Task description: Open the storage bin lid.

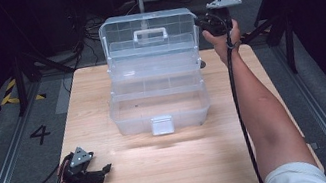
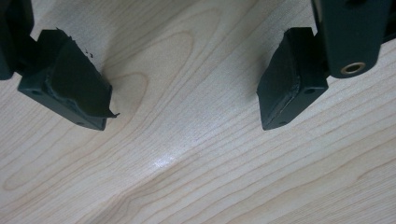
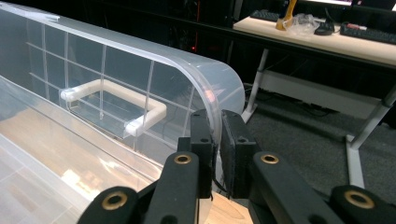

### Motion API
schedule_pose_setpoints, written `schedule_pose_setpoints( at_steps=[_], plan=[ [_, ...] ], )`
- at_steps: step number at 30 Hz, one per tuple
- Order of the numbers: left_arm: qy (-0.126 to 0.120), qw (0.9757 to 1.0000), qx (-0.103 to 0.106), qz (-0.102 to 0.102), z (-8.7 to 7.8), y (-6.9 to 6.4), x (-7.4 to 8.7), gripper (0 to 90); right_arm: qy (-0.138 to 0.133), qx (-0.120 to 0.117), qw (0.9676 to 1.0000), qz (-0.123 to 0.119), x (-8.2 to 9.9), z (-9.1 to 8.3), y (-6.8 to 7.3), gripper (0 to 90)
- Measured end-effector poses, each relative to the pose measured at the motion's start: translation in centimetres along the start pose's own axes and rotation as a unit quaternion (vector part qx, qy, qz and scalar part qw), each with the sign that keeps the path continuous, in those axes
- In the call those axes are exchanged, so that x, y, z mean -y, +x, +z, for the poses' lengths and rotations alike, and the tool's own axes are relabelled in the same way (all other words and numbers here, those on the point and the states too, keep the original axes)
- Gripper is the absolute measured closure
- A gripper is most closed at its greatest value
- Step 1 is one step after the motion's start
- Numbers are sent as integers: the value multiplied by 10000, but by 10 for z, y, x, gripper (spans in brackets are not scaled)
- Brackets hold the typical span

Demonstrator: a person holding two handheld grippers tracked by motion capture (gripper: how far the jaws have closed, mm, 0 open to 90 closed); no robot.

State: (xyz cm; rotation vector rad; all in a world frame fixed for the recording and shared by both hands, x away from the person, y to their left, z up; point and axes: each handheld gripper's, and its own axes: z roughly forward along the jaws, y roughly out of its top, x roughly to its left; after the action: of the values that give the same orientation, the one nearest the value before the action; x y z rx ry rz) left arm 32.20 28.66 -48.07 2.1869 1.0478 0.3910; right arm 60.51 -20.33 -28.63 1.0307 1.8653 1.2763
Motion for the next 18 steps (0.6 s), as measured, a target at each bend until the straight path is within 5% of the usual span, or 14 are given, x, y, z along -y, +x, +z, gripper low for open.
schedule_pose_setpoints(
  at_steps=[18],
  plan=[
    [2, 10000, -9, 15, 0, 0, 0, 180, 129, 123, 9998, -87, -2, 15, -3, 840]
  ],
)
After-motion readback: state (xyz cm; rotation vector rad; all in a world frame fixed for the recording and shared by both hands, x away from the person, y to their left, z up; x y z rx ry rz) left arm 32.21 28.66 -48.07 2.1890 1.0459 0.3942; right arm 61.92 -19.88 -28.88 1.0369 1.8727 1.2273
